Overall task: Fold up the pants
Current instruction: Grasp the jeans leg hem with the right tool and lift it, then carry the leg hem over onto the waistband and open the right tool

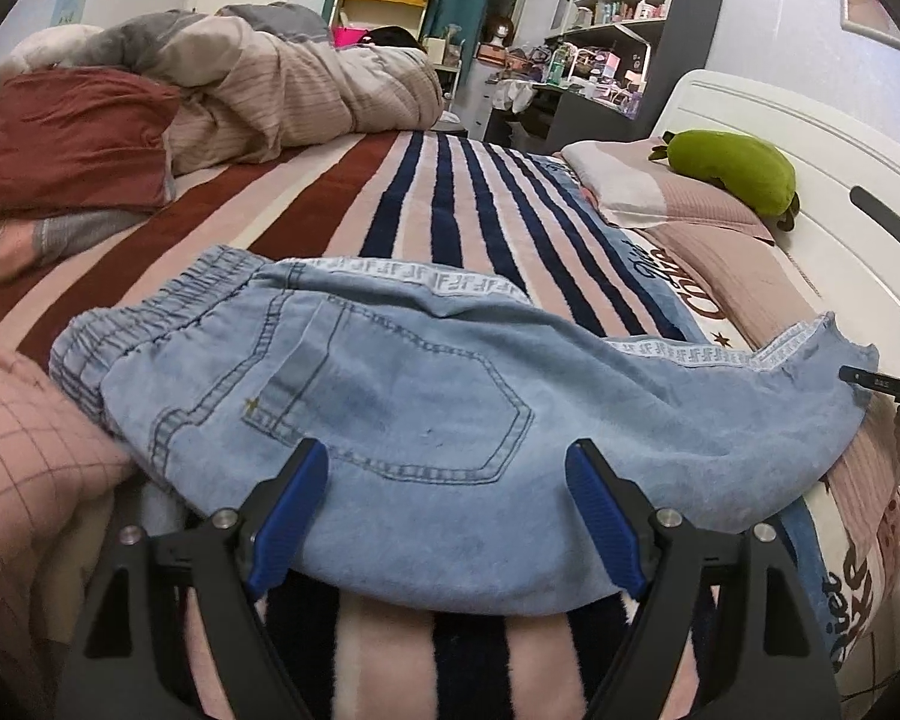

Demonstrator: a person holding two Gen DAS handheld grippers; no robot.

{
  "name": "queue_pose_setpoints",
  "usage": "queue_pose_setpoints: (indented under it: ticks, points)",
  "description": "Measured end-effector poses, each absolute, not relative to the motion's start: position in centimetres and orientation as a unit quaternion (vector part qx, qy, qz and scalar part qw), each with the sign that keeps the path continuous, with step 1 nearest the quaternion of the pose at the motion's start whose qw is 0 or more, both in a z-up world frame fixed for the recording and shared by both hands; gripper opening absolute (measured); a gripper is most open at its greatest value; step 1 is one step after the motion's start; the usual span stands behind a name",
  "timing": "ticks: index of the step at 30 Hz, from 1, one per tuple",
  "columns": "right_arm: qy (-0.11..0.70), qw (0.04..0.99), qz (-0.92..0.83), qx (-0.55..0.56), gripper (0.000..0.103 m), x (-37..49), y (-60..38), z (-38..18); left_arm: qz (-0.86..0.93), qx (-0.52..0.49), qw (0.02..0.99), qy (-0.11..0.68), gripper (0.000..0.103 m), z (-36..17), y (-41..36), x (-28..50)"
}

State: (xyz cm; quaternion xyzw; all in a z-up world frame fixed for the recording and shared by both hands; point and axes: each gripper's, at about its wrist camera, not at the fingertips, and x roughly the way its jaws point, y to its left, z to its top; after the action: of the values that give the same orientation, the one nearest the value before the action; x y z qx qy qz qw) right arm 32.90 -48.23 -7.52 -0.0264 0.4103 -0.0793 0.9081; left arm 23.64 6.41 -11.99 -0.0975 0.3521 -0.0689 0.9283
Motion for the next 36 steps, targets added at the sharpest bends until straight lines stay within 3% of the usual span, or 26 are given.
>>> queue_pose_setpoints:
  ticks: [1, 2, 4, 10, 23, 36]
  points:
    - [0.407, 0.909, -0.084, -0.036, 0.023, 33.2, -47.9, -7.6, -0.068, -0.098, 0.928, 0.353, 0.079, -12.1, 6.4, 23.5]
    - [0.403, 0.91, -0.084, -0.038, 0.016, 33.5, -47.7, -7.6, -0.068, -0.098, 0.928, 0.354, 0.079, -12.2, 6.5, 23.4]
    - [0.391, 0.916, -0.084, -0.032, 0.014, 33.7, -47.5, -7.3, -0.066, -0.096, 0.926, 0.359, 0.079, -12.4, 6.5, 23.3]
    - [0.334, 0.939, -0.077, -0.039, 0.011, 32.0, -46.4, -4.7, -0.07, -0.098, 0.925, 0.361, 0.079, -12.4, 6.4, 23.1]
    - [0.297, 0.953, -0.036, -0.052, 0.011, 32.9, -42.0, -0.7, -0.086, -0.109, 0.931, 0.339, 0.079, -11.0, 7.0, 23.0]
    - [0.303, 0.937, 0.152, -0.09, 0.011, 34.9, -24.0, 1.0, -0.088, -0.131, 0.938, 0.309, 0.079, -10.3, 9.9, 21.5]
